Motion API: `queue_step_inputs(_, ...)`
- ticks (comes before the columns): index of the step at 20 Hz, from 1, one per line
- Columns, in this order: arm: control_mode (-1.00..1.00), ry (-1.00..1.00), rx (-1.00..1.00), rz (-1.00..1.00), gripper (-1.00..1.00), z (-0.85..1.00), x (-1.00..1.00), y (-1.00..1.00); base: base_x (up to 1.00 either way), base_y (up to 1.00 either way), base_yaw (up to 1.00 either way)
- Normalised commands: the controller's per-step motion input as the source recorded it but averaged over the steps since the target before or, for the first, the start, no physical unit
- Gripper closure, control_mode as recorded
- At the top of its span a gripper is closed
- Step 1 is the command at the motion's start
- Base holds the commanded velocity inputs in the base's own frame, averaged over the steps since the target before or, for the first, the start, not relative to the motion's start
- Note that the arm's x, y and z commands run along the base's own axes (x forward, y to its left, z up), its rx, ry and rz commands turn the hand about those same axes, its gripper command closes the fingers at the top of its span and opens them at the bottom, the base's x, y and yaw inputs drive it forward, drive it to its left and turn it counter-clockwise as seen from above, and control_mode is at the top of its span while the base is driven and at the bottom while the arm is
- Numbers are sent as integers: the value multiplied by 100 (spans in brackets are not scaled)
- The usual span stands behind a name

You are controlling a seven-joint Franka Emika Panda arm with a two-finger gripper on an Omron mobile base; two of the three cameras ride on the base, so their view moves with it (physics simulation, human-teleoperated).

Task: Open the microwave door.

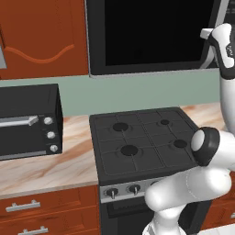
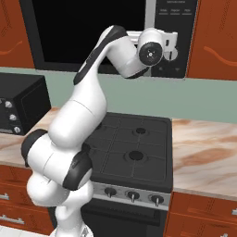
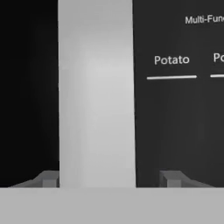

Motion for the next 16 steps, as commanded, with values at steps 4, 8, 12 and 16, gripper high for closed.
queue_step_inputs(4, -100, 0, 0, 0, 100, 0, 0, 0, 0, 0, 0)
queue_step_inputs(8, -100, -2, 0, 0, 100, 0, -27, 0, 0, 0, 0)
queue_step_inputs(12, -100, -15, 0, 0, 100, 6, -88, 0, 0, 0, 0)
queue_step_inputs(16, -100, -18, 0, 0, 100, 24, -100, 0, 0, 0, 0)
